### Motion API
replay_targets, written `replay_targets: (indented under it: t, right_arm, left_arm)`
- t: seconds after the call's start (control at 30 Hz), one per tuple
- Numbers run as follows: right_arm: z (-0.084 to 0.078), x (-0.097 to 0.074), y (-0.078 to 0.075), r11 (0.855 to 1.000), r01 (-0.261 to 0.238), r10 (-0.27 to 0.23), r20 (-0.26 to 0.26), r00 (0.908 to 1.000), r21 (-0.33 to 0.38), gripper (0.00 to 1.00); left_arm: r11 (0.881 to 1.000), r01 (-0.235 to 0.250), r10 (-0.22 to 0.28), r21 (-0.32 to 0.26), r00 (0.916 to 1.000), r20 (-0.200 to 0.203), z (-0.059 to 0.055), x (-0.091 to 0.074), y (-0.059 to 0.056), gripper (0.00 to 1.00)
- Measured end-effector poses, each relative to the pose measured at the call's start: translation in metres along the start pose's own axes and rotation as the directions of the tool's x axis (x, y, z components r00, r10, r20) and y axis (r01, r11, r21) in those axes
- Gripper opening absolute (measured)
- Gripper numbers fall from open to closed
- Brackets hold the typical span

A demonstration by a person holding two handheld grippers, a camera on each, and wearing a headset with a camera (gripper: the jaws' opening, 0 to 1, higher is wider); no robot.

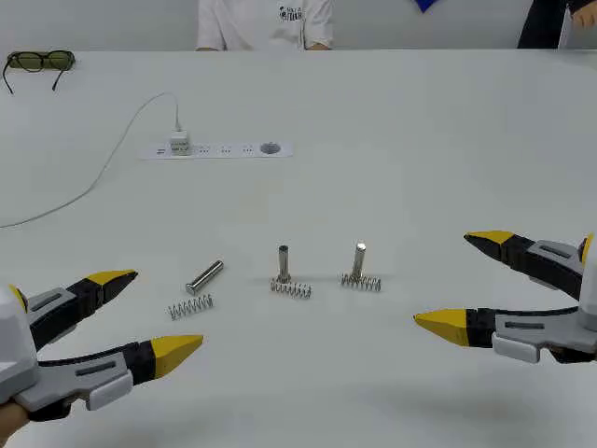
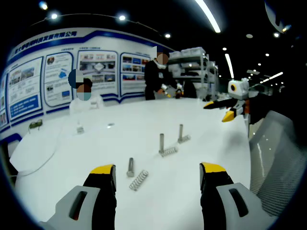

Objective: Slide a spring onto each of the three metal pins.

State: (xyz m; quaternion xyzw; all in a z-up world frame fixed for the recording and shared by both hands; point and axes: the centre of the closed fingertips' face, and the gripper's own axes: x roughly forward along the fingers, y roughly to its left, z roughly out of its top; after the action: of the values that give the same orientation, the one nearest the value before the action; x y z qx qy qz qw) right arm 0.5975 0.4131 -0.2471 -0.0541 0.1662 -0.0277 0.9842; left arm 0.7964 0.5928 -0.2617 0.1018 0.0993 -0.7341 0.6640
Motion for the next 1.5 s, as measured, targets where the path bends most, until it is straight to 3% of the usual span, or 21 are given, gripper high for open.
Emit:
replay_targets:
  t: [0.87,1.5]
  right_arm:
    - [0.001,-0.001,0.000,0.999,0.012,-0.012,0.008,0.9999,0.031,0.76]
    - [0.006,-0.003,-0.001,0.999,0.023,-0.023,0.013,0.9996,0.036,0.75]
  left_arm:
    - [1.000,-0.016,0.016,-0.013,0.9997,-0.021,-0.005,-0.001,0.004,0.69]
    - [0.999,-0.037,0.038,0.013,0.9979,-0.053,0.002,0.002,0.023,0.63]
